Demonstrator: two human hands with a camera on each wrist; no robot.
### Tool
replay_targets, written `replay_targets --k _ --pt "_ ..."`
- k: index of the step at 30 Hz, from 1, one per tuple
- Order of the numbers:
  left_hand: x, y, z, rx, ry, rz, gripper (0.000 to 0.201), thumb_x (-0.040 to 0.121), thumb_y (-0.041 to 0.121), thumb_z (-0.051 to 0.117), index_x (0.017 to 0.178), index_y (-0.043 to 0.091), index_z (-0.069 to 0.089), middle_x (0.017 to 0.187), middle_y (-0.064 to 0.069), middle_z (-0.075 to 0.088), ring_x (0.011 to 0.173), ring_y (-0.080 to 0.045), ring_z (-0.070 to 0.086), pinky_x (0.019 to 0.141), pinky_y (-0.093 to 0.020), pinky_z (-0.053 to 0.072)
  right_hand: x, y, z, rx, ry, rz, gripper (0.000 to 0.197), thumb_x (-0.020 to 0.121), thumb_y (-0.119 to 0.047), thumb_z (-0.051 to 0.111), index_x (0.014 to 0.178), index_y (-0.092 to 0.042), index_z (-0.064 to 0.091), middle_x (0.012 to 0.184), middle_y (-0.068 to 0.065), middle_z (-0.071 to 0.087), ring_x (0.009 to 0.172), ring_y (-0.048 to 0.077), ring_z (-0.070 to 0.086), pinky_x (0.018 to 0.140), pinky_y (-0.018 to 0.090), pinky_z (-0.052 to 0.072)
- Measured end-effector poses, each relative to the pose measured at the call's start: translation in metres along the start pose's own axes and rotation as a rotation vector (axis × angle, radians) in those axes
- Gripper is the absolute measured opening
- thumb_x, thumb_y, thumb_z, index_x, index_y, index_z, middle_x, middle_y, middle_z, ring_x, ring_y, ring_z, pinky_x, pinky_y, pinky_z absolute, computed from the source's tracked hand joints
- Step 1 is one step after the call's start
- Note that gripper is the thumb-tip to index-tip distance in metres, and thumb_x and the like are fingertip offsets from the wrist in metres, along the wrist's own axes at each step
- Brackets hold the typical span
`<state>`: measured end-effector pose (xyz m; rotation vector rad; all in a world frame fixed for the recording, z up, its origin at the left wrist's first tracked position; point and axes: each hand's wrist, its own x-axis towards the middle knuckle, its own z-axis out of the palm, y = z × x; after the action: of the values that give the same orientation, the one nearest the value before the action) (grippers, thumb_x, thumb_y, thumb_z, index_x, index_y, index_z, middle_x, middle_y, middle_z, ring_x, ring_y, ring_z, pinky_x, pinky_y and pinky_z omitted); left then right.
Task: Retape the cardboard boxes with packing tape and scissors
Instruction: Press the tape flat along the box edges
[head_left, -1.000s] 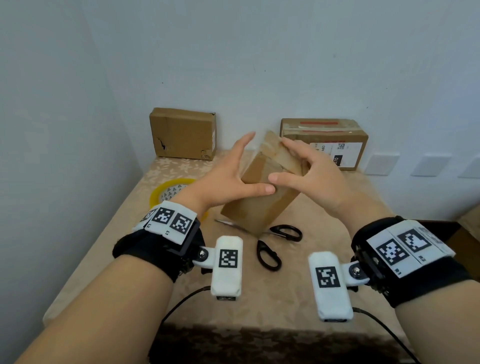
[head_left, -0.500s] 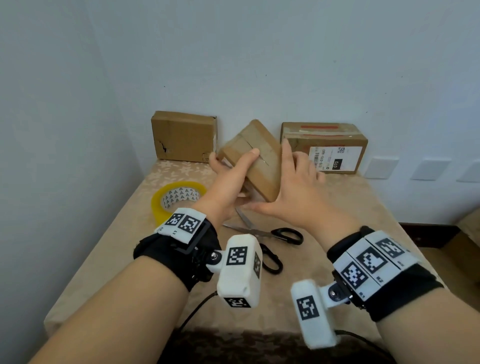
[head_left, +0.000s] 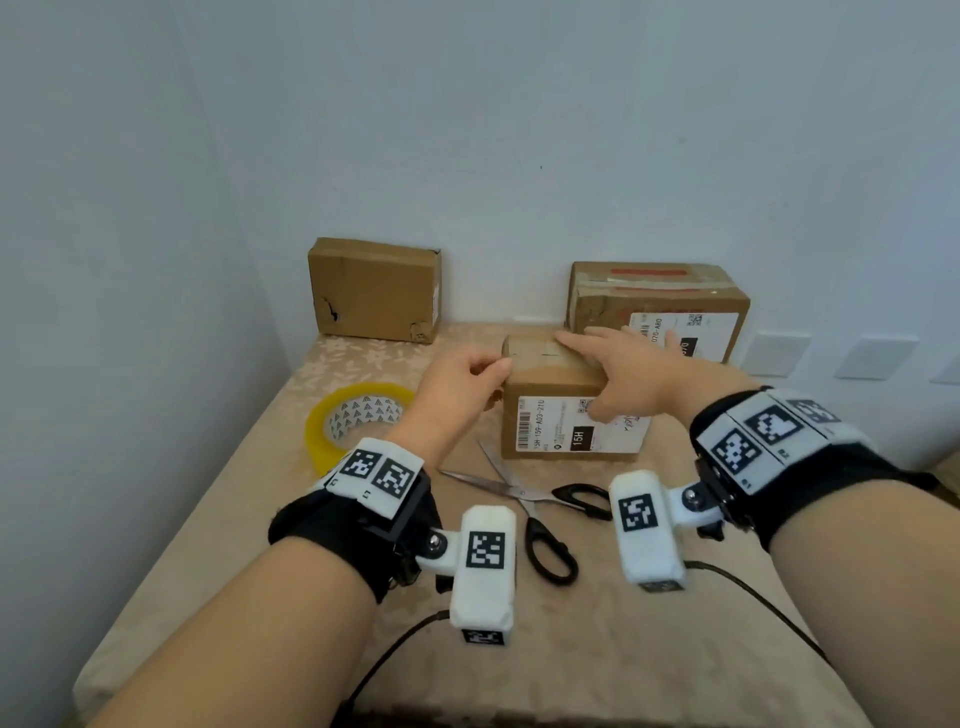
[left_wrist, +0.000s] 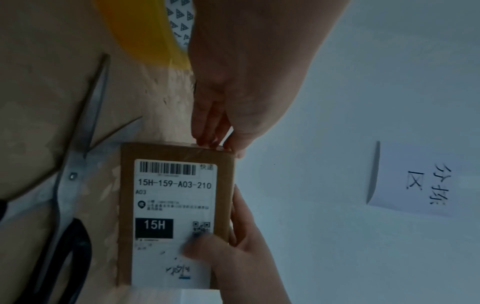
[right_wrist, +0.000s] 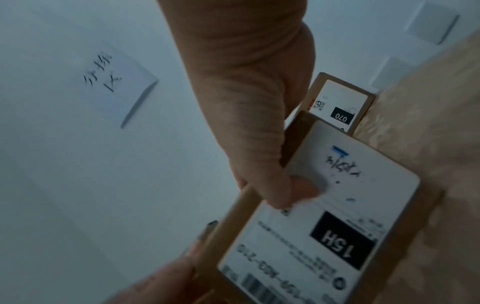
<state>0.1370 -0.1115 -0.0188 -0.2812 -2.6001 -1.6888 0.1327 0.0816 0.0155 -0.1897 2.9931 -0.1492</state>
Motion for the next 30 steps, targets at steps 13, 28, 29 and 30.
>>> replay_targets --k 13,28,29,30 --pt "-0.006 0.011 -0.015 -0.398 0.115 -0.257 0.043 0.103 0.038 0.034 0.107 0.003 0.058 0.093 -0.015 0.069 0.084 -0.02 0.069 0.073 -0.025 0.058 -0.003 -0.018 0.024 -0.14 0.108 0.055 0.104 0.078 -0.081 0.037 0.154 -0.024 -0.005 0.163 0.005 -0.001 0.149 0.027 0.002 0.117 0.058 0.005" --pt "-0.011 -0.01 -0.003 -0.007 0.05 -0.151 0.028 0.095 0.022 0.056 0.119 0.008 0.055 0.101 -0.002 0.058 0.08 -0.014 0.063 0.08 -0.029 0.055 -0.001 -0.017 0.028 -0.116 0.152 0.05 0.104 0.077 -0.081 0.04 0.154 -0.023 0.002 0.162 0.004 0.005 0.149 0.026 0.006 0.118 0.054 0.008" --pt "-0.011 -0.01 -0.002 -0.041 0.036 -0.183 0.022 0.096 0.024 0.054 0.112 0.008 0.056 0.096 -0.001 0.058 0.076 -0.012 0.062 0.073 -0.025 0.056 -0.001 -0.016 0.029 -0.114 0.154 0.051 0.104 0.077 -0.081 0.04 0.154 -0.023 0.002 0.162 0.004 0.005 0.149 0.026 0.006 0.118 0.054 0.008" --pt "-0.01 -0.009 -0.001 -0.091 0.003 -0.216 0.017 0.097 0.023 0.053 0.1 0.007 0.059 0.09 -0.002 0.058 0.072 -0.01 0.06 0.066 -0.019 0.055 -0.001 -0.016 0.029 -0.113 0.157 0.051 0.104 0.077 -0.081 0.04 0.154 -0.023 0.002 0.162 0.004 0.005 0.149 0.026 0.007 0.118 0.054 0.008"
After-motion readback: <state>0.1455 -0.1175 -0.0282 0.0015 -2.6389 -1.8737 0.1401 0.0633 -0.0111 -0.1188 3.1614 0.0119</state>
